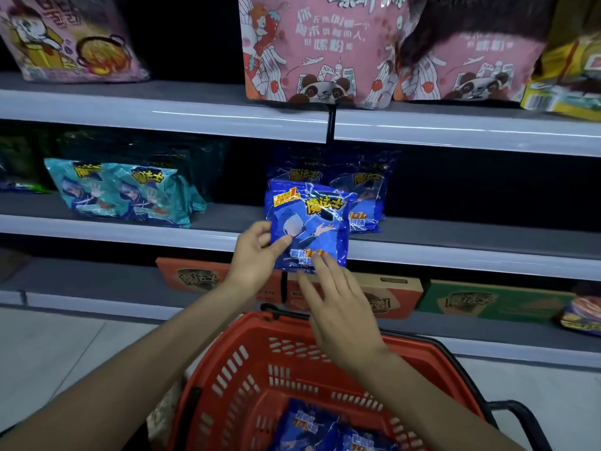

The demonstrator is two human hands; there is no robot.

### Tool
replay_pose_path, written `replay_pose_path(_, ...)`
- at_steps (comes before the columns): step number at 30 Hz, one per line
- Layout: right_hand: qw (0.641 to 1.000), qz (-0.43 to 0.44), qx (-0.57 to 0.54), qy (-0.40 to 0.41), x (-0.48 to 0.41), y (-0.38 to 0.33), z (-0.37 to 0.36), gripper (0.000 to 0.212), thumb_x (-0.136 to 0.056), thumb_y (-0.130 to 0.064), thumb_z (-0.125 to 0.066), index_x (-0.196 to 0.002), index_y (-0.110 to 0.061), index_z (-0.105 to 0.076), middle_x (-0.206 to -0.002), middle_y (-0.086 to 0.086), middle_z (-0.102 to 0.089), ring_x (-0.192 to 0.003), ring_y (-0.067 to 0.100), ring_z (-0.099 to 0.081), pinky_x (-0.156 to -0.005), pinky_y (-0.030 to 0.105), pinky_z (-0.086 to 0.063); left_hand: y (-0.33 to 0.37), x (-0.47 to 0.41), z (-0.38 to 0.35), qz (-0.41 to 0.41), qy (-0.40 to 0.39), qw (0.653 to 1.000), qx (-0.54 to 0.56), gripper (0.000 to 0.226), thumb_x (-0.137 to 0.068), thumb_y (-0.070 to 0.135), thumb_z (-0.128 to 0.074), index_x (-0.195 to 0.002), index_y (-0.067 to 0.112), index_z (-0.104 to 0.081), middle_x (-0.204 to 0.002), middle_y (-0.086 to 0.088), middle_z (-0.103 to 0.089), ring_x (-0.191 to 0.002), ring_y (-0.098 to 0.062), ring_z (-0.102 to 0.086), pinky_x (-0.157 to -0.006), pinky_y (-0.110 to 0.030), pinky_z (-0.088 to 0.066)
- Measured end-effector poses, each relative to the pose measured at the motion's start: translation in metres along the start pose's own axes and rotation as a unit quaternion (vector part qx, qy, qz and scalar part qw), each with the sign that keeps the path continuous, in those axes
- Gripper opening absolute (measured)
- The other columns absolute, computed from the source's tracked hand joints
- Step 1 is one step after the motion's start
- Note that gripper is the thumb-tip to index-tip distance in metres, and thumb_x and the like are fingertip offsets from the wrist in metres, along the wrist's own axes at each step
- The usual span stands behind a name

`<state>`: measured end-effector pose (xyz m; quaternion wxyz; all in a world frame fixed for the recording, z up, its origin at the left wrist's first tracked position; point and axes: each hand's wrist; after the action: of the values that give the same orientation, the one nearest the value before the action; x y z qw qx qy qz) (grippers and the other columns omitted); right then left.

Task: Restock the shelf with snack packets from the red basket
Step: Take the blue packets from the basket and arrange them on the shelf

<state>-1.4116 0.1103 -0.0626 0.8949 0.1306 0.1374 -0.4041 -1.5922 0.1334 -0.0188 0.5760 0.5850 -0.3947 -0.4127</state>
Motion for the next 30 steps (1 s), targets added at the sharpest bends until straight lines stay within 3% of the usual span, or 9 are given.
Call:
replay_pose_path(5,0.999,-0.010,0.036,-0.027,-0.045,0.005,-0.013,0.073,-0.086,-0.028,-0.069,-0.151,-0.007,-0.045,-0.158,0.024,-0.037,-0.146,0.043,-0.036,-0.119,0.051,-0.034,0.001,-0.050,0.006,-0.019,0.013,0.999,-0.024,0.020,-0.098,0.003,-0.067,-0.118,0.004,-0.064,-0.102,-0.003,-0.077,-0.081,-0.008,-0.075,-0.070,-0.022,-0.061)
replay_pose_path(10,0.998,-0.018,0.033,-0.040,-0.080,0.006,-0.034,0.073,-0.088,-0.032,-0.065,-0.152,-0.005,-0.042,-0.157,0.021,-0.038,-0.144,0.042,-0.037,-0.117,0.050,-0.035,-0.014,-0.087,0.012,-0.007,0.030,0.998,-0.050,0.020,-0.099,0.005,-0.067,-0.119,0.006,-0.064,-0.102,-0.003,-0.077,-0.084,-0.011,-0.075,-0.078,-0.030,-0.062)
replay_pose_path(15,0.998,-0.056,-0.023,-0.027,-0.100,0.008,-0.052,0.067,-0.088,-0.024,-0.060,-0.152,-0.008,-0.045,-0.153,0.020,-0.043,-0.141,0.041,-0.040,-0.114,0.051,-0.040,-0.026,-0.107,0.009,-0.010,0.050,0.997,-0.061,0.024,-0.099,0.003,-0.066,-0.123,-0.001,-0.063,-0.096,-0.006,-0.075,-0.073,-0.004,-0.072,-0.071,-0.022,-0.061)
replay_pose_path(20,0.998,-0.059,-0.039,-0.005,-0.108,0.011,-0.060,0.069,-0.085,-0.017,-0.060,-0.151,-0.006,-0.045,-0.153,0.016,-0.046,-0.142,0.038,-0.041,-0.114,0.049,-0.041,-0.029,-0.118,0.008,-0.017,0.049,0.996,-0.071,0.012,-0.101,0.007,-0.065,-0.112,0.009,-0.064,-0.092,-0.003,-0.075,-0.082,-0.017,-0.072,-0.084,-0.041,-0.061)
replay_pose_path(26,0.997,-0.062,-0.033,-0.009,-0.119,0.014,-0.061,0.068,-0.087,-0.015,-0.041,-0.154,-0.004,-0.039,-0.150,0.012,-0.047,-0.138,0.034,-0.043,-0.108,0.044,-0.047,-0.030,-0.125,0.011,-0.032,0.074,0.990,-0.113,0.011,-0.098,0.010,-0.069,-0.109,0.007,-0.068,-0.098,-0.011,-0.075,-0.092,-0.027,-0.073,-0.089,-0.046,-0.061)
replay_pose_path(30,0.998,-0.050,-0.020,-0.015,-0.122,0.017,-0.064,0.068,-0.087,-0.014,-0.051,-0.153,-0.001,-0.040,-0.149,0.013,-0.048,-0.137,0.035,-0.045,-0.103,0.044,-0.050,-0.030,-0.128,0.013,-0.025,0.089,0.988,-0.121,0.007,-0.095,0.012,-0.074,-0.100,0.013,-0.070,-0.095,-0.007,-0.076,-0.092,-0.025,-0.074,-0.089,-0.048,-0.061)
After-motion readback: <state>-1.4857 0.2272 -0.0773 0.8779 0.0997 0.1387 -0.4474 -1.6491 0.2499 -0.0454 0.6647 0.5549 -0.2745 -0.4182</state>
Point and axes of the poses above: each hand's wrist, its own x-axis away from the middle knuckle, its own z-axis out of the back of the hand, y = z × x
